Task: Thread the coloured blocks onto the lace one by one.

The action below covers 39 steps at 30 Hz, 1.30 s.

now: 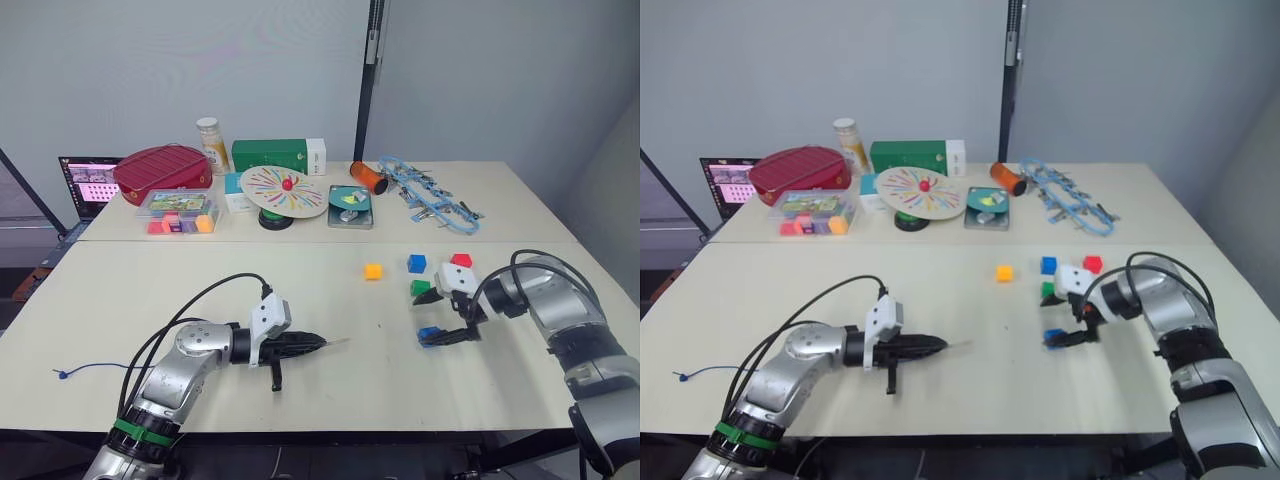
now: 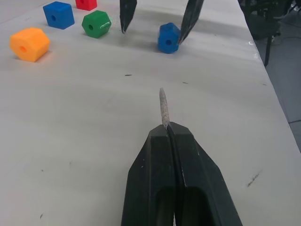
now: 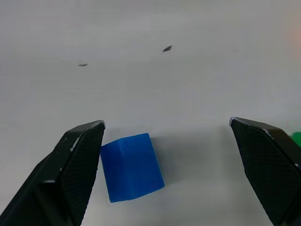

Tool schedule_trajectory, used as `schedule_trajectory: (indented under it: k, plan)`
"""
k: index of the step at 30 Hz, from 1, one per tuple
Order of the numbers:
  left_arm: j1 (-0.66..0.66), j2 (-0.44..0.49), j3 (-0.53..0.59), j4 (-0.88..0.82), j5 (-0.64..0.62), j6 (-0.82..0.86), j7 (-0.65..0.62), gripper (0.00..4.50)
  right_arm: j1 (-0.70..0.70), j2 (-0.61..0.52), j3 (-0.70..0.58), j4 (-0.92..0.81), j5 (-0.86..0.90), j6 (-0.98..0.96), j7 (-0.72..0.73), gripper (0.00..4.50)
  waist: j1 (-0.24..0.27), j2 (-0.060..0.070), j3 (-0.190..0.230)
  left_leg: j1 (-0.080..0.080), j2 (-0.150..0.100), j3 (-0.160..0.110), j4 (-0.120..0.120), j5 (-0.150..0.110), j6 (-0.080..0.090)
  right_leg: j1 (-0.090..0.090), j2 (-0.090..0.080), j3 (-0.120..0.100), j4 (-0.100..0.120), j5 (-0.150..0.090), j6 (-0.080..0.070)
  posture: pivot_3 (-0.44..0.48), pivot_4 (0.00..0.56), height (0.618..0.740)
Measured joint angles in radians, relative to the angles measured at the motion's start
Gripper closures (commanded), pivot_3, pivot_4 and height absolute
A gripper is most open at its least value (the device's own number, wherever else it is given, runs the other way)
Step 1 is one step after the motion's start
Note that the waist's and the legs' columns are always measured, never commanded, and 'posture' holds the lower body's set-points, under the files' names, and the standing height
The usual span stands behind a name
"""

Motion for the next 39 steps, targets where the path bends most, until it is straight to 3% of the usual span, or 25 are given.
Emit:
schedule_trajectory:
  k: [14, 17, 24, 32, 39]
  plan:
    - [-0.031, -0.004, -0.018, 0.029, 0.003, -0.004, -0.013, 4.50, 0.064, -0.024, -0.041, -0.063, -0.004, 0.046, 0.013, 0.02, -0.003, 0.000, 0.000, -0.005, 0.001, 0.000, 0.000, 0.002, -0.004, -0.006, 0.001, 0.000, 0.002, 0.001, -0.001, 0.000, 0.150, 0.740]
    - [-0.044, -0.007, -0.026, 0.037, 0.003, -0.013, -0.022, 4.50, 0.095, -0.027, -0.053, -0.109, 0.005, 0.060, 0.013, 0.81, -0.004, 0.000, 0.000, -0.005, 0.001, 0.000, 0.000, 0.002, -0.004, -0.006, 0.001, 0.000, 0.002, 0.001, -0.001, 0.000, 0.150, 0.740]
    - [-0.061, -0.021, -0.043, 0.075, 0.004, -0.050, -0.047, 4.50, 0.208, -0.052, -0.102, -0.262, 0.036, 0.138, -0.016, 3.18, 0.002, 0.000, 0.000, -0.005, 0.001, 0.000, 0.000, 0.002, -0.004, -0.005, 0.001, 0.000, 0.002, 0.001, -0.001, 0.000, 0.150, 0.740]
    - [-0.146, -0.066, -0.077, 0.199, 0.005, -0.113, -0.130, 4.50, 0.393, -0.063, -0.198, -0.574, 0.115, 0.372, -0.160, 3.21, 0.011, 0.000, 0.000, -0.006, 0.001, 0.000, 0.001, 0.002, -0.004, -0.006, 0.001, 0.000, 0.003, 0.001, -0.001, 0.000, 0.150, 0.740]
    - [-0.237, -0.055, -0.083, 0.336, 0.038, -0.172, -0.227, 4.50, 0.489, -0.049, -0.214, -0.974, 0.191, 0.657, -0.318, 3.21, 0.009, 0.000, 0.000, -0.006, 0.001, 0.000, 0.001, 0.002, -0.002, -0.006, 0.001, 0.000, 0.002, 0.001, -0.001, 0.000, 0.150, 0.740]
